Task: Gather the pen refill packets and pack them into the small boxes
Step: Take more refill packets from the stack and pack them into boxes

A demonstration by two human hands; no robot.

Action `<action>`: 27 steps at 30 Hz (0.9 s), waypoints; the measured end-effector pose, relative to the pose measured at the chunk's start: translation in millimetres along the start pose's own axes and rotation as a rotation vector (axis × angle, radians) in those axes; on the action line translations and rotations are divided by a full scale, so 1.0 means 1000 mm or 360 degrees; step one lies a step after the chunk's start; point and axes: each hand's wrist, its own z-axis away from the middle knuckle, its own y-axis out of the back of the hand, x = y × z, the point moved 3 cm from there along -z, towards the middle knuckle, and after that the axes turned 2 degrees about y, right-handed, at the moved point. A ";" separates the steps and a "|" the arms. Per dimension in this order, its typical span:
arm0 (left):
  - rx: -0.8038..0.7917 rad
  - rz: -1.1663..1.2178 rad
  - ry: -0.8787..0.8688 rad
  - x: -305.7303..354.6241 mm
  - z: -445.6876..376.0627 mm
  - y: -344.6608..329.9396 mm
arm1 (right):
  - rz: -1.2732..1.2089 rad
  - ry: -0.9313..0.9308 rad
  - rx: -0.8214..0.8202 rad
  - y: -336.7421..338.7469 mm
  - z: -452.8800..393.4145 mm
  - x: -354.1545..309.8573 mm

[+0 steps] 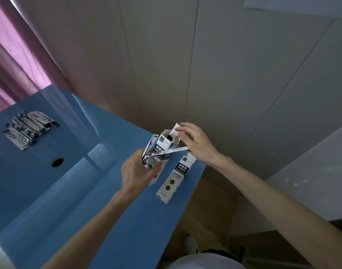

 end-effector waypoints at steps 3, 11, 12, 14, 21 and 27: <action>-0.0102 -0.0194 0.0042 0.001 -0.002 -0.004 | -0.0356 -0.0199 0.0153 -0.010 0.008 0.020; -0.0530 -0.0386 0.0302 -0.016 -0.016 -0.041 | -0.0461 -0.0405 -0.0022 -0.037 0.044 0.057; -0.0564 -0.0389 0.0334 -0.020 -0.018 -0.044 | -0.0390 -0.0345 -0.0052 -0.039 0.046 0.059; -0.0633 -0.0393 0.0389 -0.026 -0.024 -0.050 | -0.0335 -0.0291 -0.0070 -0.046 0.048 0.063; -0.0757 -0.0221 0.0450 -0.034 -0.038 -0.048 | -0.0158 -0.0235 0.0031 -0.049 0.028 0.062; -0.1449 0.0396 0.0692 -0.024 -0.035 -0.031 | 0.0136 -0.0086 -0.0342 -0.025 0.002 0.050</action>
